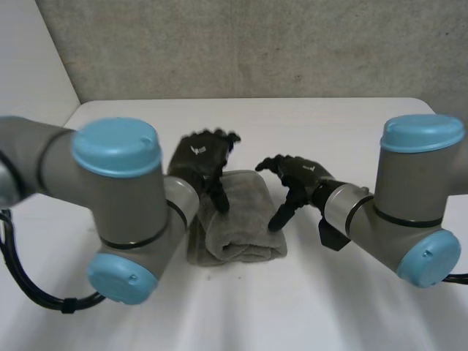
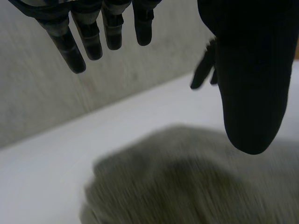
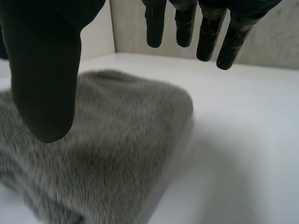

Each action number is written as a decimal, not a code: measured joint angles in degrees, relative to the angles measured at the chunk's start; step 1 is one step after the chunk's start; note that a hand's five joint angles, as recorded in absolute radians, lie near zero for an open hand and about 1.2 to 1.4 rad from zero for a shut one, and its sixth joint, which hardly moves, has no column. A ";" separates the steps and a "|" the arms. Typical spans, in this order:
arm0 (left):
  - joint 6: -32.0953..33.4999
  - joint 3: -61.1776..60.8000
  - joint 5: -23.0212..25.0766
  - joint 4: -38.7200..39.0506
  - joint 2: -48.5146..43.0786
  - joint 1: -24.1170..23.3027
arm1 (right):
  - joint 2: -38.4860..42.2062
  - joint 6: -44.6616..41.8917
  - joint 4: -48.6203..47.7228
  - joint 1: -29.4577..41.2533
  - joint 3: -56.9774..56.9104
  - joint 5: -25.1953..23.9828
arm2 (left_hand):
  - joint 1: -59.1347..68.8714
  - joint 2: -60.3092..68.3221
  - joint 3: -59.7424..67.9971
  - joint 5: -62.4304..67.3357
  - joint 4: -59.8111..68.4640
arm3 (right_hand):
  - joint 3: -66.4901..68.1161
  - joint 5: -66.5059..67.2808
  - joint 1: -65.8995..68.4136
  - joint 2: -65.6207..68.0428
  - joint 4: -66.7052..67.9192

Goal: Fold the laundry

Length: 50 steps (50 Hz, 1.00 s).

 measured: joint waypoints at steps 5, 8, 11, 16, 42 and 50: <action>0.35 -0.45 -0.87 -1.53 -4.54 0.14 | 3.19 -4.25 0.15 0.82 -1.08 0.54 | 0.00 0.00 0.00 -0.09 0.00 | 0.00 0.00 0.00 0.00 0.00; 0.85 -1.46 -1.27 -1.77 -5.30 0.62 | 4.30 -6.35 -0.08 1.19 -1.61 0.71 | 0.00 -0.05 -0.06 -0.16 -0.05 | 0.00 0.00 0.00 0.00 0.00; 2.54 -3.18 -1.55 -1.77 -5.44 1.76 | 5.94 -8.88 -0.35 1.94 -2.45 0.91 | -0.02 -0.10 -0.11 -0.16 -0.14 | 0.00 0.00 0.00 0.00 0.00; 8.78 -5.66 -1.64 -1.51 -5.12 3.62 | 9.61 -13.51 -0.73 4.70 -4.75 1.83 | -0.20 -0.11 -0.11 -0.17 -0.14 | 0.00 -0.06 0.00 0.00 0.00; 8.70 2.39 -1.53 -6.81 18.06 6.24 | -17.14 -21.08 -1.16 2.34 -9.98 21.70 | 3.73 3.58 3.52 3.39 3.56 | 0.00 -0.38 0.00 0.00 0.00; 0.17 6.06 -0.46 -19.79 26.97 13.33 | -22.78 -21.27 8.02 -0.49 -10.83 26.09 | 2.13 1.78 1.79 1.52 1.81 | 0.00 -0.39 0.00 0.00 0.00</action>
